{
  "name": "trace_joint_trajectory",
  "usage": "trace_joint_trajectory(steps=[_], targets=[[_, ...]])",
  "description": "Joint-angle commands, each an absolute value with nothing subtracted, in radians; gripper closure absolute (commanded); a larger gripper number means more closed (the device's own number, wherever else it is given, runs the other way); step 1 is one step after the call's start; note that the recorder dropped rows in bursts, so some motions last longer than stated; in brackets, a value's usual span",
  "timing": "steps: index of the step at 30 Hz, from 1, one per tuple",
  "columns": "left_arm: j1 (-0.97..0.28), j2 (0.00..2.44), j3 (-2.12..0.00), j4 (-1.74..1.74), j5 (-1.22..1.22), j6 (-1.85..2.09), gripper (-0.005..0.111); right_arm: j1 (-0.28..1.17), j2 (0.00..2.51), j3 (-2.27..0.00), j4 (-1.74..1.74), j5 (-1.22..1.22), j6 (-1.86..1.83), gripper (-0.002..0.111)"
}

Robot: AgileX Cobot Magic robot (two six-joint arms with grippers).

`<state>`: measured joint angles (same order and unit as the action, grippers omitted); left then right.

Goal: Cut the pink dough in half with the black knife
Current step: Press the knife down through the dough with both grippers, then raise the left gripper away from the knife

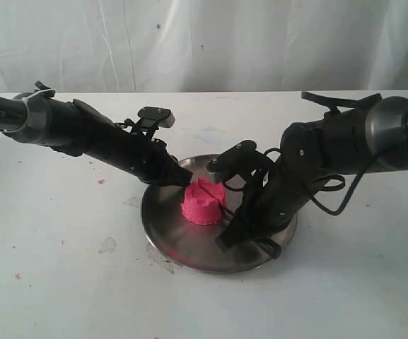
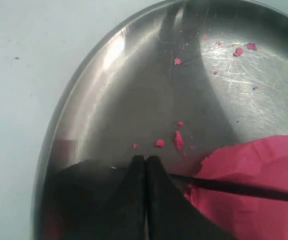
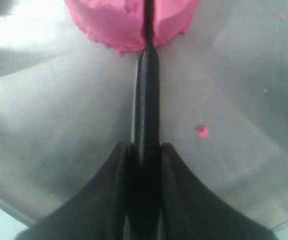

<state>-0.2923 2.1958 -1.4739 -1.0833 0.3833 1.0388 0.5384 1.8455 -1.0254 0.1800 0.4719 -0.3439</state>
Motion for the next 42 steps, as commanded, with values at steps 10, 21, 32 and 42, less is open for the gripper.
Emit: trace_joint_trajectory(steps=[10,21,32,42], targets=[[-0.304,2.232,-1.468,-1.075,0.435,1.047,0.107,0.538,1.858,-1.025,0.184,0.48,-0.361,0.103],[-0.302,2.164,-1.468,-0.985,0.379,1.043,0.107,0.538,1.881,-1.025,0.184,0.47,-0.361,0.103],[-0.196,2.006,-1.468,-0.96,0.473,0.96,0.107,0.538,1.881,-1.025,0.179,0.481,-0.359,0.103],[-0.055,1.819,-1.465,-0.896,0.765,0.855,0.107,0.538,1.881,-1.025,0.164,0.481,-0.343,0.103]])
